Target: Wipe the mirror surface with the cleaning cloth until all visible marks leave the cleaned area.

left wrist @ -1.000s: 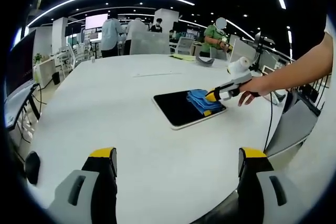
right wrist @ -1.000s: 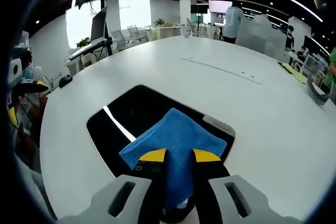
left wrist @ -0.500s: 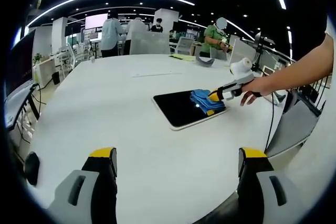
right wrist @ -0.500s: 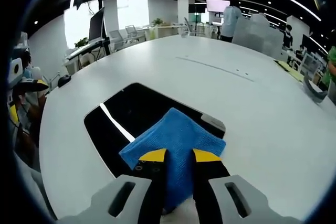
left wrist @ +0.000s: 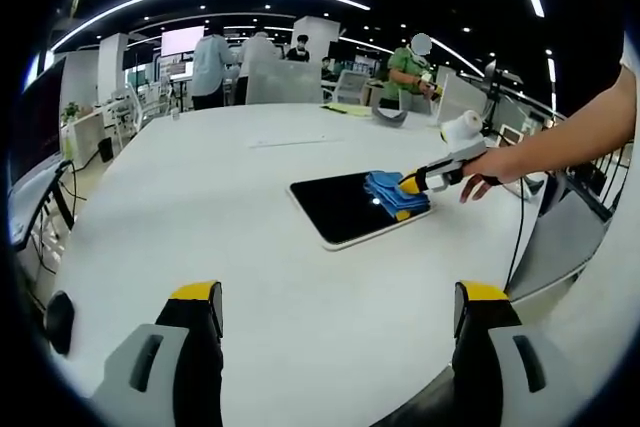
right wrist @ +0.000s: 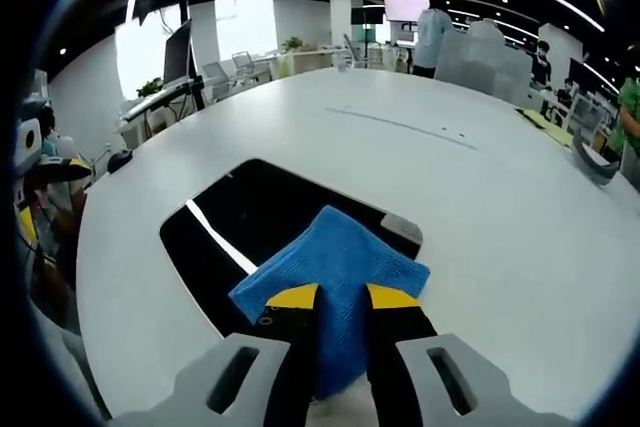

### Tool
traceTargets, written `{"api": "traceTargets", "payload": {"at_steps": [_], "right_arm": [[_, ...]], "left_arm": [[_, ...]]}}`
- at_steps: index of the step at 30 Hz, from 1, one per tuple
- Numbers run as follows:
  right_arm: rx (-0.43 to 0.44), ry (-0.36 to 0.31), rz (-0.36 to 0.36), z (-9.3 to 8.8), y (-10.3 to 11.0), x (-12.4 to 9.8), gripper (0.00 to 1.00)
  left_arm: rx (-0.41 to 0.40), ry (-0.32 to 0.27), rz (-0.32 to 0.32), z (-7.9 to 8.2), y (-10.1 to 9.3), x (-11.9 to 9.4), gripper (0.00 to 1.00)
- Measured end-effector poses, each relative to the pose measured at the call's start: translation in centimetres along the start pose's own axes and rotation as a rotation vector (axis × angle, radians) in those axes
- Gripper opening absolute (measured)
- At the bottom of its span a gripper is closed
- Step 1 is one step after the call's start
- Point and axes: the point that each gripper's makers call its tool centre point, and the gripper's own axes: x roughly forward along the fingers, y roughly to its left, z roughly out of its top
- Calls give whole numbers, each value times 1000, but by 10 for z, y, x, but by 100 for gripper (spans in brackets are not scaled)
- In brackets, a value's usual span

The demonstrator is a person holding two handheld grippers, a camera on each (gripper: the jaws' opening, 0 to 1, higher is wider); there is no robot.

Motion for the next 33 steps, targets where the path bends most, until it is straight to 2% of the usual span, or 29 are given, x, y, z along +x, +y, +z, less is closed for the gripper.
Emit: {"api": "traceTargets", "payload": {"at_steps": [33], "right_arm": [[31,-34,-11,-14,9,-10,12]], "left_arm": [[6,-6,-4,2,-4,1,97]]}}
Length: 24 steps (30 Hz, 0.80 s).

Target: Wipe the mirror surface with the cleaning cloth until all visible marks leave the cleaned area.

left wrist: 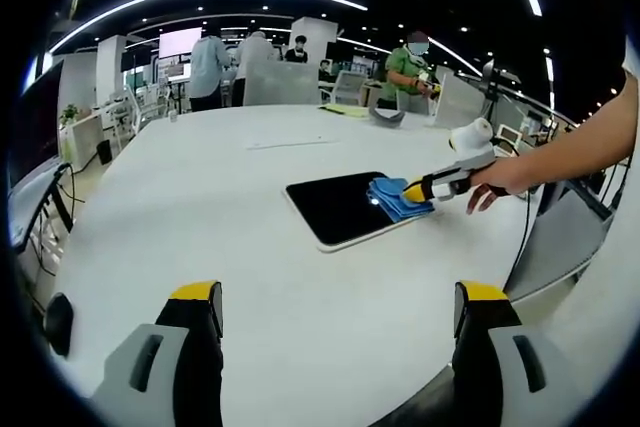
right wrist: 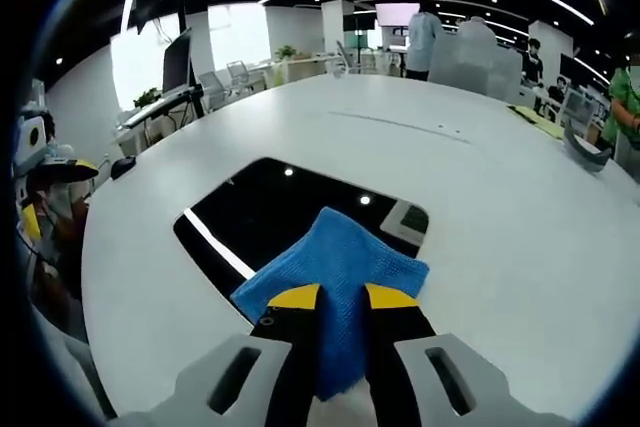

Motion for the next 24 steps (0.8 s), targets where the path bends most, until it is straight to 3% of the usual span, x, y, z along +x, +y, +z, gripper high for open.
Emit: {"api": "traceTargets", "payload": {"at_steps": [24], "right_arm": [[-4,6,10,0,12,-2,12]], "left_arm": [[-15,3,-1,-3,2,2,97]]}}
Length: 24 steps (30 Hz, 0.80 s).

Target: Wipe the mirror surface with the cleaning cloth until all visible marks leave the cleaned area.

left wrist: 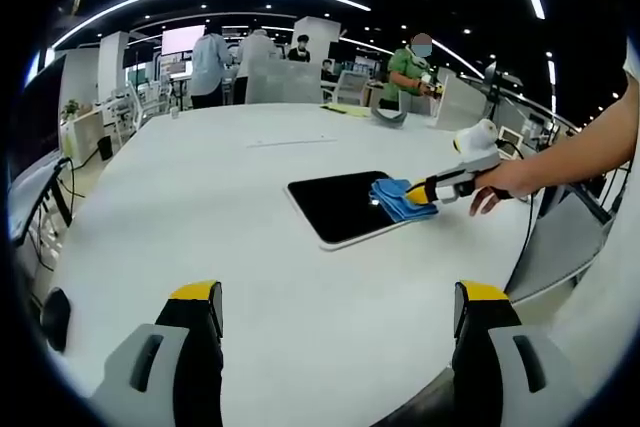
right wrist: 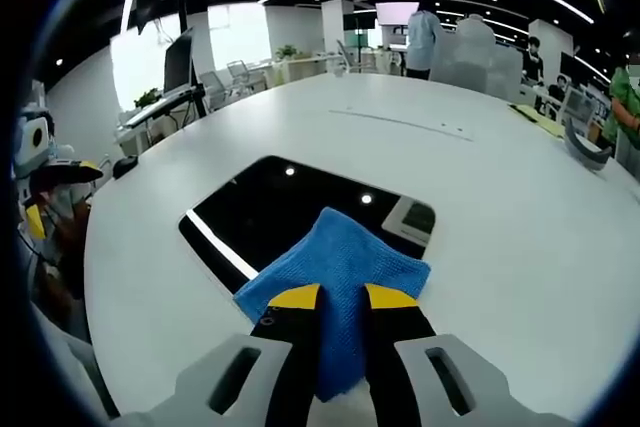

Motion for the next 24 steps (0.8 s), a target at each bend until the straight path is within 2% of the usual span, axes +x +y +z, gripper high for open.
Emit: {"api": "traceTargets", "payload": {"at_steps": [10,24], "right_arm": [[-14,11,15,3,7,6,12],[-31,12,47,10,28,14,12]], "left_arm": [[-1,-4,-1,4,3,4,97],[-10,0,3,1,9,3,97]]}}
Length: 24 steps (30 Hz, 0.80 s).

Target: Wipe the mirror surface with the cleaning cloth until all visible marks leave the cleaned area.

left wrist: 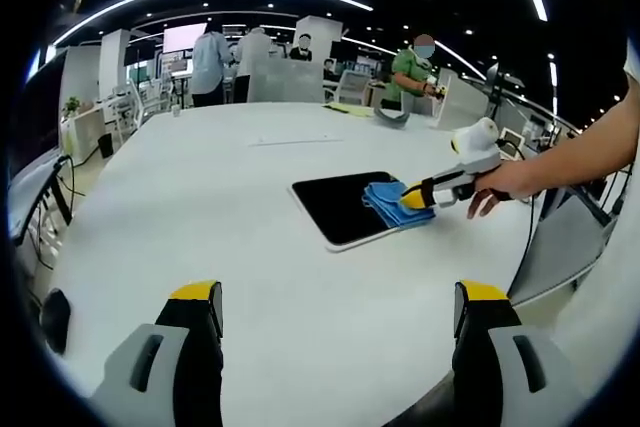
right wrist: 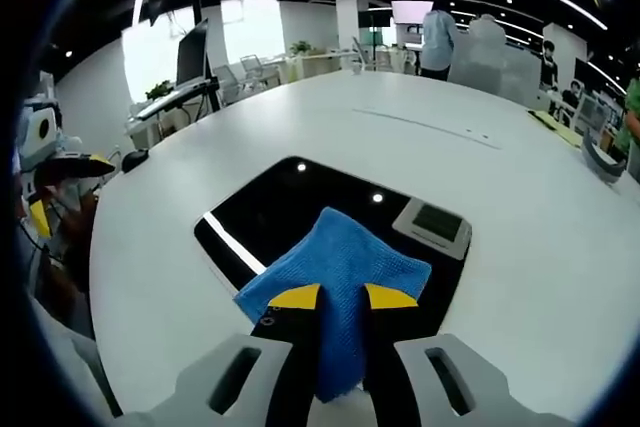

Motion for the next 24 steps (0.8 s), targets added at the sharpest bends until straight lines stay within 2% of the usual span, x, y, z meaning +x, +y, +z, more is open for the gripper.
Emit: {"api": "traceTargets", "payload": {"at_steps": [24], "right_arm": [[-19,4,29,10,22,15,12]], "left_arm": [[-1,1,-8,1,1,1,97]]}}
